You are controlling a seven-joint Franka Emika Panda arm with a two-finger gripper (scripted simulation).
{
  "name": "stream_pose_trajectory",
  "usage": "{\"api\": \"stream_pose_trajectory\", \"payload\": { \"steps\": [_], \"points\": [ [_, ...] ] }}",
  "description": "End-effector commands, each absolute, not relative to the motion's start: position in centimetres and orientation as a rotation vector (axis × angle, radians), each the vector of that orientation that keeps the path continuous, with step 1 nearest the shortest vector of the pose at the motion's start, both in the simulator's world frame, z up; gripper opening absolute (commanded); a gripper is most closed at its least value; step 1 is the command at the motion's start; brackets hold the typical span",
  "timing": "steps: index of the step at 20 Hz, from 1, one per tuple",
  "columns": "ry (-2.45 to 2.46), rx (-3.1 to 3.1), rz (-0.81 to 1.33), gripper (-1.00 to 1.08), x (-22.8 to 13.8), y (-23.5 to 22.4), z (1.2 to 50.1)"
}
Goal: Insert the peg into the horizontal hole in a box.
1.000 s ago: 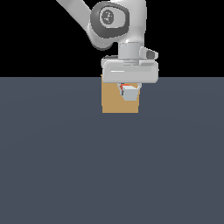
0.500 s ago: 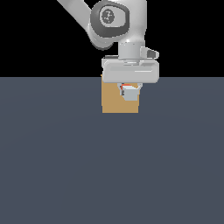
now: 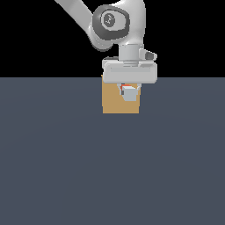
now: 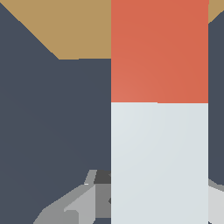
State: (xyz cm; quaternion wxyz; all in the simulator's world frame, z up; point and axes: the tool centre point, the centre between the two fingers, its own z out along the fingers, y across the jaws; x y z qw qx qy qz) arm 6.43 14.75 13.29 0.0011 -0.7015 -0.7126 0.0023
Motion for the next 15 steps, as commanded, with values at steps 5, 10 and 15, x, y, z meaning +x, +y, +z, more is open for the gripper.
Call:
{"api": "stream_pose_trajectory", "payload": {
  "steps": [5, 10, 15],
  "points": [
    [-2.242, -2.202, -0.002, -1.00, 6.3, 20.2, 13.6],
    [-2.242, -2.202, -0.004, -1.00, 6.4, 23.1, 13.7],
    [-2.242, -2.202, -0.004, -1.00, 6.4, 23.8, 13.7]
  ]
}}
